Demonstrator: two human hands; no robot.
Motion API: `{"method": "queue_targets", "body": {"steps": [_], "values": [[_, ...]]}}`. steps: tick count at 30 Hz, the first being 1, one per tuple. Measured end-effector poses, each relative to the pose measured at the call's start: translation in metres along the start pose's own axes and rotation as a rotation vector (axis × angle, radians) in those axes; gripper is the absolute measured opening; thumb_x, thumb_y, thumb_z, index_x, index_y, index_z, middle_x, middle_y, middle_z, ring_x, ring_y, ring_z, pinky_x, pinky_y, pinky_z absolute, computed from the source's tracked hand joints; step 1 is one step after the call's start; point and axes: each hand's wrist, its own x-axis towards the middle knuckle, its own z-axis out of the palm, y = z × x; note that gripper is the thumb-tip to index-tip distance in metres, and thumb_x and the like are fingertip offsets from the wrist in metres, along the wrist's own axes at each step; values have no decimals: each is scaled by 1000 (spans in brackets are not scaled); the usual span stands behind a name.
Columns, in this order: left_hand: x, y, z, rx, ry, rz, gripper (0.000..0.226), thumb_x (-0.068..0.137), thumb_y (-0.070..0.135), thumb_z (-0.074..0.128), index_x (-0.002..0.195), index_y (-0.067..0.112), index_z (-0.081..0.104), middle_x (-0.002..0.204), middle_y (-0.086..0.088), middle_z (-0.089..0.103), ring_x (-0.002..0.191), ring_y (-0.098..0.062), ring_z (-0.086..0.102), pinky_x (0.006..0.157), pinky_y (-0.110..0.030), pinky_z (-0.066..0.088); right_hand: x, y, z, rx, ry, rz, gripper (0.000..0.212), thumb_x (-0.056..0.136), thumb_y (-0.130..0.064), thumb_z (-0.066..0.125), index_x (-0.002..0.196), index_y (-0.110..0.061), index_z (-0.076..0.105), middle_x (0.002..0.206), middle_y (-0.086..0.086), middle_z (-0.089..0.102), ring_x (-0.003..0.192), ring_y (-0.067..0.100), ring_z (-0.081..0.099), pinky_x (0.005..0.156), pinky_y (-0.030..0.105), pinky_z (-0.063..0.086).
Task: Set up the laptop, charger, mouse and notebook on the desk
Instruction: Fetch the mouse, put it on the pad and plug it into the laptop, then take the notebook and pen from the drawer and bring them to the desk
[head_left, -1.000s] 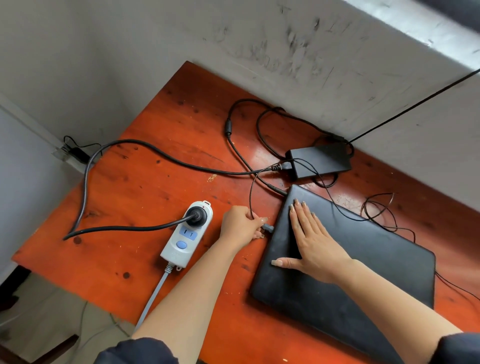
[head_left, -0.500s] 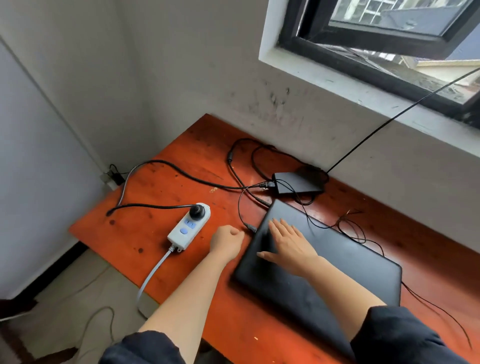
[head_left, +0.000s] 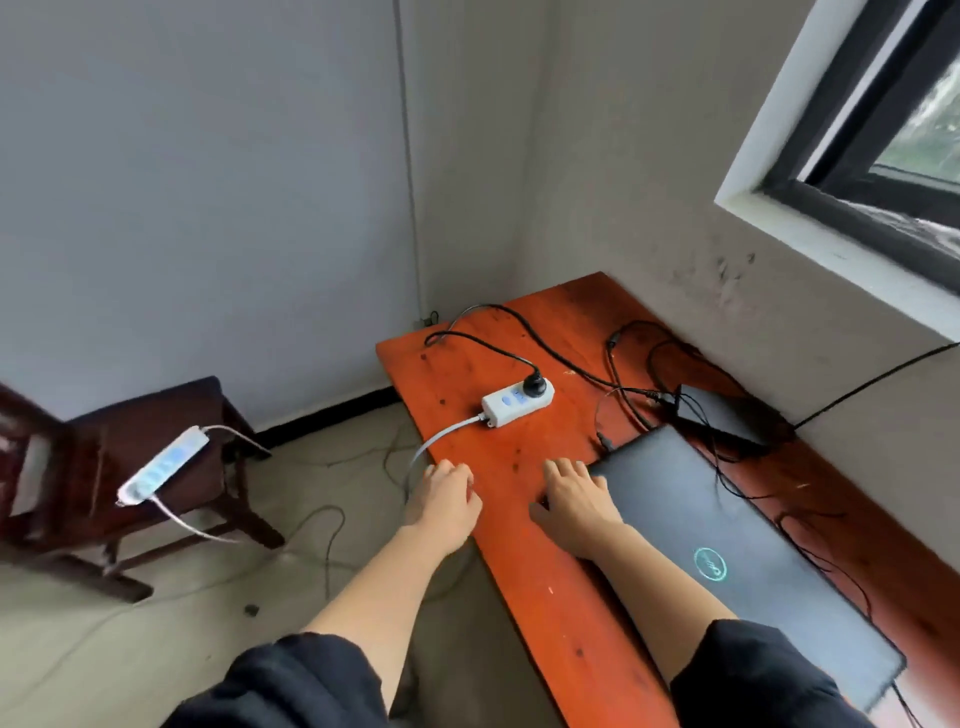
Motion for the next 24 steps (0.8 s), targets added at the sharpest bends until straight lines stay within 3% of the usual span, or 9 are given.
{"method": "queue_targets", "body": {"steps": [10, 24], "values": [[-102, -184, -98, 106, 199, -310, 28, 91, 26, 48, 116, 17, 56, 121, -4, 53, 115, -23, 45, 90, -35, 43, 21, -233, 13, -130, -78, -420, 48, 87, -43, 50, 124, -13, 45, 132, 5, 46, 125, 26, 39, 97, 43, 35], [-321, -535, -253, 145, 299, -766, 28, 91, 27, 46, 116, 17, 54, 122, -4, 52, 112, -22, 47, 88, -35, 47, -26, -679, 99, -201, -187, -865, 61, 87, -45, 53, 138, -16, 35, 139, 7, 41, 128, 29, 38, 104, 48, 33]]}}
